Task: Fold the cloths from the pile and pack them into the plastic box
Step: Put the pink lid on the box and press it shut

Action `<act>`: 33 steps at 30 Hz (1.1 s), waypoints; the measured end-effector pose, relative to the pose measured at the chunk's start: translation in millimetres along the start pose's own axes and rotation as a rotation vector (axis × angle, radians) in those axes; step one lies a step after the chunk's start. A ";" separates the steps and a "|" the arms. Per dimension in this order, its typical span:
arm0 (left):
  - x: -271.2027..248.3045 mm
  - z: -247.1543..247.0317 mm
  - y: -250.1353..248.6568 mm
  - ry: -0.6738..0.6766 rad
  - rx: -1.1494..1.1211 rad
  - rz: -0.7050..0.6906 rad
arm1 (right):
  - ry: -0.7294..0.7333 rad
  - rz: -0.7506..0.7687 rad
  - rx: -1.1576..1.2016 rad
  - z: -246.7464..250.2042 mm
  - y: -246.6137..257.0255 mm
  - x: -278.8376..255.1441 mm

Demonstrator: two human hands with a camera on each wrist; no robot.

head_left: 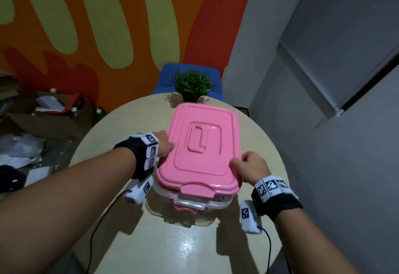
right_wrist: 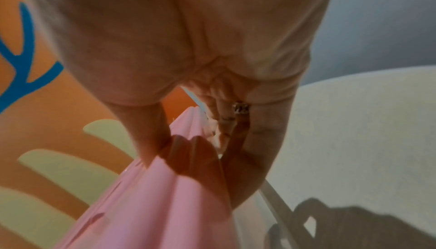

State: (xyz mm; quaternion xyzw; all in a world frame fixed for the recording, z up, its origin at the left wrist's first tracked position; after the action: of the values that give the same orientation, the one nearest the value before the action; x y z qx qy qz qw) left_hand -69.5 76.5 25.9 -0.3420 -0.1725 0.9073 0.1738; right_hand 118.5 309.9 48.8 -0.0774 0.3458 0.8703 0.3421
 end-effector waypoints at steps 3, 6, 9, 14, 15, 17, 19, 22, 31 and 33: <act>14.9 -18.2 12.2 -0.011 0.158 0.035 | 0.158 -0.044 0.001 -25.6 -19.5 8.4; 19.5 -19.6 10.1 -0.013 0.154 0.021 | 0.239 -0.054 0.223 -36.8 -27.3 18.7; 25.3 -16.9 10.1 0.002 0.177 0.042 | 0.273 -0.055 0.309 -38.4 -24.9 23.9; 29.6 -7.5 6.3 -0.065 0.047 0.064 | 0.393 -0.204 0.641 -44.0 -23.7 17.2; 30.4 -3.4 4.6 -0.101 -0.037 0.052 | 0.392 -0.232 0.672 -47.3 -24.1 16.1; 29.0 0.9 3.2 -0.127 -0.186 0.073 | 0.397 -0.275 0.740 -56.6 -24.7 11.5; 25.3 -9.7 7.9 -0.041 -0.329 0.163 | 0.442 -0.264 0.797 -68.0 -25.8 7.4; 24.1 -24.4 15.1 0.101 -0.265 0.214 | 0.355 -0.246 0.771 -59.8 -38.1 15.8; 44.4 17.9 19.0 -0.212 -0.493 0.073 | -0.178 -0.116 0.317 36.2 -57.4 67.5; 46.6 8.4 24.4 -0.204 -0.583 0.113 | -0.052 -0.099 0.263 31.2 -56.4 70.9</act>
State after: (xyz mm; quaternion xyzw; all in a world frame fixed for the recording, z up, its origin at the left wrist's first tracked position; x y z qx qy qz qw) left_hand -112.9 73.6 -4.8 -0.2935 -0.4224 0.8576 -0.0006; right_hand 104.8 398.5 14.9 -0.0265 0.4436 0.8013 0.4005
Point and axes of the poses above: each hand's wrist, its own x-axis towards the middle knuckle, its own z-axis out of the back of the hand, y = z × x, the point moved 5 cm from there along x, towards the middle knuckle, and after that the axes turned 8 degrees about y, right-handed, at the moved point
